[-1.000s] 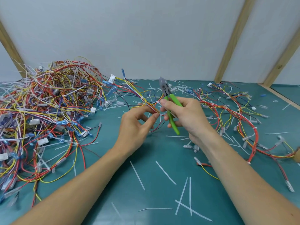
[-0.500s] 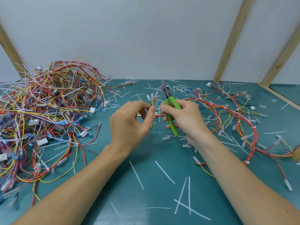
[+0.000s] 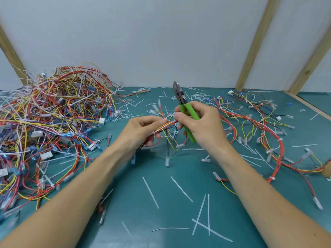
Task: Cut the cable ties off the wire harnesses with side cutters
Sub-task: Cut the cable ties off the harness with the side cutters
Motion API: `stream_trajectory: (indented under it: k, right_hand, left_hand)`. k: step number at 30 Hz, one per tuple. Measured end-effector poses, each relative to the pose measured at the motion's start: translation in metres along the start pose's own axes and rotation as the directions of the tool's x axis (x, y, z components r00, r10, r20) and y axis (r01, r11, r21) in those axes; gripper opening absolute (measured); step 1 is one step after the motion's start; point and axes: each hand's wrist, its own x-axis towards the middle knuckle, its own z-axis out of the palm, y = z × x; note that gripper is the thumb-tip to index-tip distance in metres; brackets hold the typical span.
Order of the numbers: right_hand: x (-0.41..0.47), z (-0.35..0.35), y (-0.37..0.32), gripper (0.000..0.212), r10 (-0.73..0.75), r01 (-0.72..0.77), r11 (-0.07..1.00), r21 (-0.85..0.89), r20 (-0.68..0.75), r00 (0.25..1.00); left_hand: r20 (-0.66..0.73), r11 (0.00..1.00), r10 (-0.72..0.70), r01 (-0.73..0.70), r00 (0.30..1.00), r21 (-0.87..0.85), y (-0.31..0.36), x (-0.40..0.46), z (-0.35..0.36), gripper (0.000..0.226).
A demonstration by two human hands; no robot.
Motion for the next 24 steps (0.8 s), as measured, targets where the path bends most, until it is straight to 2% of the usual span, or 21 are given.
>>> stream_trajectory:
  k: [2, 5, 7, 10, 13, 15, 16, 18, 20, 22, 24]
  right_hand:
    - [0.001, 0.0, -0.002, 0.012, 0.016, -0.018, 0.998, 0.066, 0.018, 1.0]
    - [0.002, 0.0, -0.002, 0.01, 0.032, -0.035, 0.992, 0.121, 0.021, 0.999]
    - [0.002, 0.0, -0.001, 0.009, 0.038, -0.04, 0.992, 0.118, 0.018, 0.999]
    - [0.0, 0.0, -0.003, 0.004, 0.013, -0.008, 0.993, 0.122, -0.039, 0.999]
    - [0.001, -0.005, -0.01, 0.026, -0.018, 0.042, 0.99, 0.133, -0.172, 0.985]
    - [0.002, -0.011, -0.015, 0.036, -0.033, 0.054, 0.992, 0.113, -0.178, 0.984]
    - [0.002, -0.013, -0.016, 0.037, -0.056, 0.066, 0.996, 0.062, -0.158, 0.986]
    - [0.001, -0.015, -0.013, 0.035, -0.137, 0.12, 0.979, -0.163, -0.1, 0.985]
    - [-0.002, -0.013, -0.009, 0.034, -0.179, 0.154, 0.906, -0.395, -0.026, 0.984]
    - [-0.003, -0.011, -0.005, 0.033, -0.17, 0.158, 0.843, -0.515, 0.024, 0.985]
    - [-0.003, -0.011, -0.003, 0.032, -0.16, 0.153, 0.812, -0.564, 0.037, 0.986]
  left_hand:
    - [0.04, 0.997, -0.019, 0.022, 0.999, -0.067, 0.0, 0.001, -0.002, 0.03]
    - [0.114, 0.986, -0.018, 0.036, 0.993, -0.161, 0.0, 0.0, -0.002, 0.018]
    - [0.1, 0.983, -0.01, 0.029, 0.995, -0.184, 0.0, 0.0, 0.0, 0.013]
    - [-0.018, 0.986, 0.005, -0.008, 1.0, -0.165, -0.001, 0.0, 0.005, 0.014]
    - [-0.215, 0.982, 0.038, -0.076, 0.976, -0.172, -0.004, 0.002, 0.009, 0.014]
    - [-0.318, 0.979, 0.075, -0.131, 0.945, -0.158, -0.006, 0.003, 0.011, 0.014]
    - [-0.345, 0.977, 0.095, -0.154, 0.934, -0.148, -0.006, 0.003, 0.012, 0.013]
    - [-0.363, 0.975, 0.136, -0.189, 0.922, -0.114, -0.007, 0.002, 0.014, 0.014]
    - [-0.35, 0.974, 0.172, -0.212, 0.921, -0.079, -0.008, 0.001, 0.015, 0.014]
    - [-0.333, 0.97, 0.202, -0.235, 0.921, -0.059, -0.01, 0.001, 0.015, 0.014]
    - [-0.338, 0.972, 0.203, -0.232, 0.919, -0.046, -0.01, 0.001, 0.016, 0.013]
